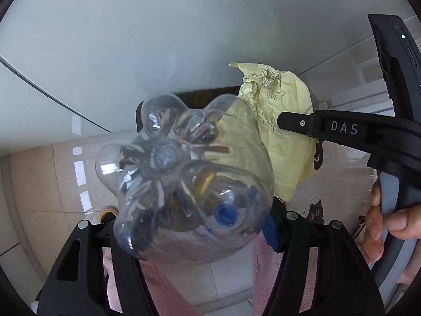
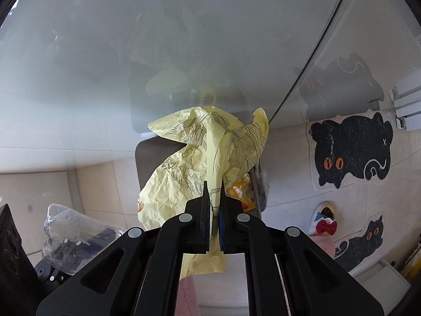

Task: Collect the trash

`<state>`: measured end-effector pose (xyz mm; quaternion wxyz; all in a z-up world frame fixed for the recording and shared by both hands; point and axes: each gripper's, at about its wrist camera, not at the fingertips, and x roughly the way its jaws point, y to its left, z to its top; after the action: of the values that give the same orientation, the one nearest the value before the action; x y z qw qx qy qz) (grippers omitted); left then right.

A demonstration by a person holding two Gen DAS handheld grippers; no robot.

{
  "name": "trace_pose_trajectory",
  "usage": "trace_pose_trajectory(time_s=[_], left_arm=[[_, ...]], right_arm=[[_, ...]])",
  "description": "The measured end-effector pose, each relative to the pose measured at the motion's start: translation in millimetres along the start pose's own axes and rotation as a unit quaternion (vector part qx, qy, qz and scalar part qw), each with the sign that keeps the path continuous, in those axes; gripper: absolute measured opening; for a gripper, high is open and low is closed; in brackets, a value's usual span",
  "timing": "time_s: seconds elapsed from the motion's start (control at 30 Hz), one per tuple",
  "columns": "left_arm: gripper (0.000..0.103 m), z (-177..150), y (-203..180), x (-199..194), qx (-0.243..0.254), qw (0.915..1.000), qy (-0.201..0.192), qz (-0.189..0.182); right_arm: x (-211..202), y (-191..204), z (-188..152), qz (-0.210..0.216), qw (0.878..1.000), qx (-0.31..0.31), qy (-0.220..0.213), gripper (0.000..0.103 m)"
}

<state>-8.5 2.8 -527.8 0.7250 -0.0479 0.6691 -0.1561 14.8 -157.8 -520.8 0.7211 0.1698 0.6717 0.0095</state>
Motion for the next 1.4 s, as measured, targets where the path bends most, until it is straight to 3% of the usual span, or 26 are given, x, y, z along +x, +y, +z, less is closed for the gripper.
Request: trace_pose_trajectory(time_s=[0.33,0.37,0.4,0.47,0.57,0.63,0.73,0.8,1.07,1.4], left_arm=[[0.062,-0.6,2.1,-4.0,-0.006,1.0,-0.002,-0.004],[0.062,0.5,3.1,-7.0,-0.007,1.0,-0.001,-0.002],[0.063,0.8,3.7,-8.3,-0.007,1.0,-0.001,-0.001],[0.066,2.1,4.0,-11.5,-0.008,1.0,-0.004,0.0],[0.082,3.8,2.1,-21.2,-0.008,0.9999,-0.013,0.006],[0.094,5.1,1.8,-27.6,-0.011,0.9997,-0.017,0.012],[0.095,7.4,2.8,-33.4,-0.017,0.9997,-0.016,0.011],[0.095,8.4,3.0,-38.2,-0.022,0.9996,-0.014,0.012],[0.095,5.7,-8.8,-83.8,-0.03,0.9986,-0.041,0.011],[0.095,-7.6,-35.3,-185.5,-0.024,0.9938,-0.108,0.002]], right_arm=[[4.7,1.6,10.4,0.014,1.0,0.021,0.012,0.011],[4.8,0.7,10.4,0.015,0.999,0.025,0.012,0.019],[3.6,0.0,10.4,0.019,0.999,0.029,0.008,0.04],[-0.8,-1.0,11.4,0.027,0.999,0.036,-0.006,0.073],[-5.6,2.6,13.3,0.026,0.999,0.034,-0.008,0.072],[-8.3,2.2,13.4,0.026,0.999,0.038,-0.01,0.078],[-15.7,2.1,11.7,0.022,0.999,0.035,-0.012,0.087],[-24.9,3.1,10.0,0.018,0.999,0.029,-0.013,0.098],[-86.2,0.6,-0.7,0.019,0.999,0.006,-0.031,0.1],[-185.5,9.1,-28.8,0.018,0.997,-0.036,-0.059,0.1]])
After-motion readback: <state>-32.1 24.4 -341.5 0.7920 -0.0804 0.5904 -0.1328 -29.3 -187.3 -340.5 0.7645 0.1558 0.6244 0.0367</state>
